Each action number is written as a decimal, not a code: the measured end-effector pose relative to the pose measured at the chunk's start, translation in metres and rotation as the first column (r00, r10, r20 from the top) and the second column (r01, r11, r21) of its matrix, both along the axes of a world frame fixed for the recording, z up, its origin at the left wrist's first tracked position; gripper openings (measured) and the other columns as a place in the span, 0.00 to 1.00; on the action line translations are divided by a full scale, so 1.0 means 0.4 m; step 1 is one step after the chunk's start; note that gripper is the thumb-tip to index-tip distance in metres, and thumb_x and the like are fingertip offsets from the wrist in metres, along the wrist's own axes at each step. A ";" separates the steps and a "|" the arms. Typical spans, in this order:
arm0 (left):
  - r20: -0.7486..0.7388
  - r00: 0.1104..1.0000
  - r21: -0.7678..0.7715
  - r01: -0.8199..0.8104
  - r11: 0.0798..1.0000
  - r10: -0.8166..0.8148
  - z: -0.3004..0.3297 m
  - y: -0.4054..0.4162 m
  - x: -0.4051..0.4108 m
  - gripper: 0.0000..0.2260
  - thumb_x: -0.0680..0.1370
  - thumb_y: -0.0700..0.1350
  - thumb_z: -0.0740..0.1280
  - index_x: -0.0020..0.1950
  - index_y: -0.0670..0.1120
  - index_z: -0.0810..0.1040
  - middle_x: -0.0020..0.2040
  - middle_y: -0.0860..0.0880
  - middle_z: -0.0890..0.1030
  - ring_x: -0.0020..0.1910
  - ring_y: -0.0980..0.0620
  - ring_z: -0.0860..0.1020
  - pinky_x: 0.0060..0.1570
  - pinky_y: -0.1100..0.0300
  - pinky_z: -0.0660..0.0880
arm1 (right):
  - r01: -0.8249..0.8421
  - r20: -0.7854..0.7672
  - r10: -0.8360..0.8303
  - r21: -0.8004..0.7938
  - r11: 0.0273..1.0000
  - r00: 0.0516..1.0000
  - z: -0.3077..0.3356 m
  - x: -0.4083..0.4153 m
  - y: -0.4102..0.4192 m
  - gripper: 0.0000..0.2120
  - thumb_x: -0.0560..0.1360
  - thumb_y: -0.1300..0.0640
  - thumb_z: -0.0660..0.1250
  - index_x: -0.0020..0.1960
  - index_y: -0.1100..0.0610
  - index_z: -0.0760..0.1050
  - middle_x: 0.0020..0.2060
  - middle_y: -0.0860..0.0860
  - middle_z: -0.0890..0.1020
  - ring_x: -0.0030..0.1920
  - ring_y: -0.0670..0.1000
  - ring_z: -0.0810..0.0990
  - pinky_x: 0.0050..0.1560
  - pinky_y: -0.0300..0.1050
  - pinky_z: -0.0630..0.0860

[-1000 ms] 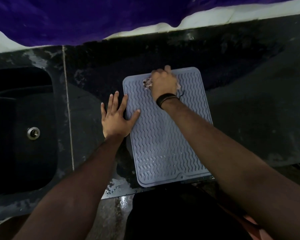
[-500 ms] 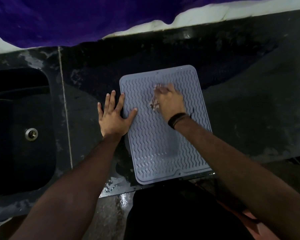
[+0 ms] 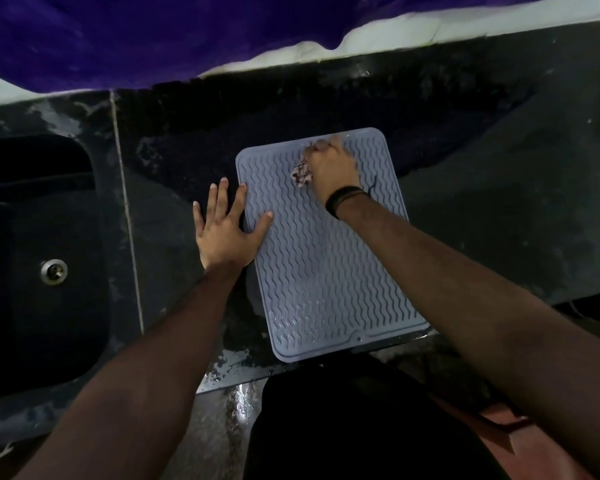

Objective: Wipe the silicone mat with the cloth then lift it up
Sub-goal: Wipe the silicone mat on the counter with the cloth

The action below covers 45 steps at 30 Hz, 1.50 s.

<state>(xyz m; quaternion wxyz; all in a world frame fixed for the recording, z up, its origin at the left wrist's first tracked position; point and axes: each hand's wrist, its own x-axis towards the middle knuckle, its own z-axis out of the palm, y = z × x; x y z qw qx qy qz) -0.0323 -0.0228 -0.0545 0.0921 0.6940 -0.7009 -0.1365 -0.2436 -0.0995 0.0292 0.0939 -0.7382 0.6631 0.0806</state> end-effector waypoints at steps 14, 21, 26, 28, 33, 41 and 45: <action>-0.013 1.000 0.035 -0.007 0.999 0.007 -0.003 0.000 -0.001 0.37 0.78 0.76 0.49 0.83 0.58 0.58 0.85 0.51 0.52 0.84 0.51 0.46 0.79 0.36 0.38 | -0.056 -0.008 0.057 0.021 0.998 0.998 0.004 -0.035 0.526 0.23 0.64 0.58 0.74 0.59 0.59 0.79 0.55 0.54 0.82 0.55 0.58 0.78 0.50 0.51 0.77; -0.029 0.999 0.046 0.042 0.998 -0.041 0.009 0.002 0.006 0.43 0.74 0.80 0.50 0.83 0.56 0.58 0.85 0.48 0.52 0.84 0.48 0.46 0.78 0.36 0.37 | 0.098 0.009 -0.098 -0.018 0.995 0.995 0.035 -0.016 0.392 0.20 0.71 0.56 0.70 0.62 0.56 0.75 0.58 0.55 0.79 0.62 0.57 0.71 0.56 0.52 0.71; -0.016 0.999 0.049 0.045 0.998 -0.044 0.003 0.001 0.007 0.45 0.73 0.81 0.49 0.83 0.56 0.57 0.85 0.48 0.52 0.84 0.48 0.46 0.78 0.35 0.37 | 0.117 -0.045 -0.115 0.043 0.992 0.992 -0.009 0.029 0.373 0.25 0.72 0.58 0.68 0.68 0.60 0.69 0.65 0.57 0.73 0.66 0.59 0.67 0.61 0.54 0.68; -0.016 0.999 0.043 0.037 0.998 -0.036 0.000 0.001 0.006 0.45 0.73 0.81 0.48 0.83 0.56 0.57 0.85 0.48 0.52 0.84 0.48 0.46 0.78 0.35 0.37 | 0.114 -0.004 -0.114 0.005 0.993 0.993 -0.014 0.024 0.446 0.25 0.70 0.59 0.69 0.66 0.60 0.71 0.63 0.57 0.75 0.64 0.60 0.70 0.58 0.55 0.70; -0.010 0.999 0.048 0.042 0.998 -0.041 0.002 0.002 0.006 0.44 0.74 0.80 0.48 0.84 0.56 0.57 0.85 0.48 0.51 0.84 0.48 0.46 0.77 0.35 0.36 | 0.083 -0.005 -0.084 -0.099 0.992 0.996 -0.009 0.001 0.663 0.18 0.71 0.58 0.62 0.61 0.58 0.77 0.57 0.53 0.80 0.55 0.58 0.76 0.49 0.53 0.75; -0.005 0.999 0.056 0.054 0.997 -0.054 0.012 0.002 0.006 0.44 0.75 0.80 0.48 0.84 0.55 0.56 0.85 0.48 0.51 0.84 0.48 0.45 0.78 0.35 0.36 | 0.095 -0.023 -0.095 0.033 0.995 0.995 0.054 -0.013 0.685 0.17 0.69 0.53 0.68 0.58 0.52 0.77 0.52 0.50 0.81 0.54 0.55 0.74 0.50 0.50 0.73; 0.007 0.999 0.062 0.049 0.997 -0.049 0.017 0.006 0.005 0.44 0.74 0.80 0.48 0.84 0.55 0.56 0.85 0.48 0.51 0.84 0.48 0.45 0.78 0.35 0.37 | 0.160 0.074 -0.162 0.029 0.987 0.984 0.039 0.039 0.579 0.30 0.66 0.53 0.75 0.66 0.54 0.72 0.61 0.51 0.77 0.60 0.57 0.71 0.54 0.55 0.73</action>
